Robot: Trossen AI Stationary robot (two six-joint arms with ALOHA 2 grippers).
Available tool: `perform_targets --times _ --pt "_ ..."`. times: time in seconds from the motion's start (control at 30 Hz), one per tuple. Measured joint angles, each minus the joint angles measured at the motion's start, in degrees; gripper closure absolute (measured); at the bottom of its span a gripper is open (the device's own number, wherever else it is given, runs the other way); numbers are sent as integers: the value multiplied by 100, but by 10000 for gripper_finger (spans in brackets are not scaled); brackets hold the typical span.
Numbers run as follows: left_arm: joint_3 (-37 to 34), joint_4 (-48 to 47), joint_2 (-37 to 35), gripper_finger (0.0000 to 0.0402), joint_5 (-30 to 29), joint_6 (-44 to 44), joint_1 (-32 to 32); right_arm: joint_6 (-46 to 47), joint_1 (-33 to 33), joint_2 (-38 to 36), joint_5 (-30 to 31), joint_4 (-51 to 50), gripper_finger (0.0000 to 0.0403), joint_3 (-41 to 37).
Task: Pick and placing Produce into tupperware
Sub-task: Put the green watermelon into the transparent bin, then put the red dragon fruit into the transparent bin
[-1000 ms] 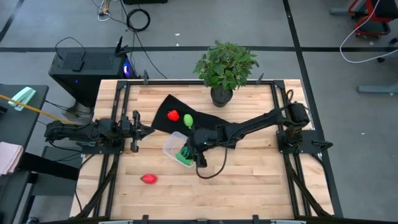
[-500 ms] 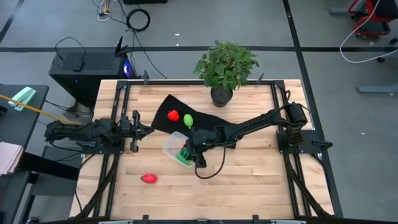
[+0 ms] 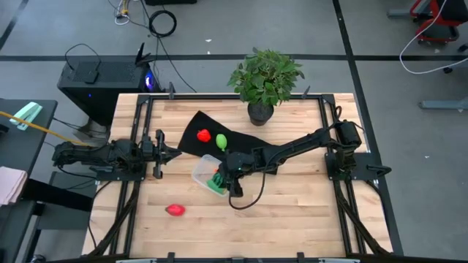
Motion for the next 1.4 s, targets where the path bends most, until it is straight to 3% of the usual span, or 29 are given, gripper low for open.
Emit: perform_targets --times 0.23,0.7,0.97,1.4 --pt "0 -1 0 358 0 0 0 17 0 0 0 -25 60 0" --pt "0 -1 0 358 0 3 0 -344 -26 -49 40 150 60 0" --pt "0 -3 0 356 2 4 0 -578 -296 -603 232 95 65 4" --pt "0 -3 0 358 2 7 -2 -1119 -701 -1639 -127 -803 82 4"
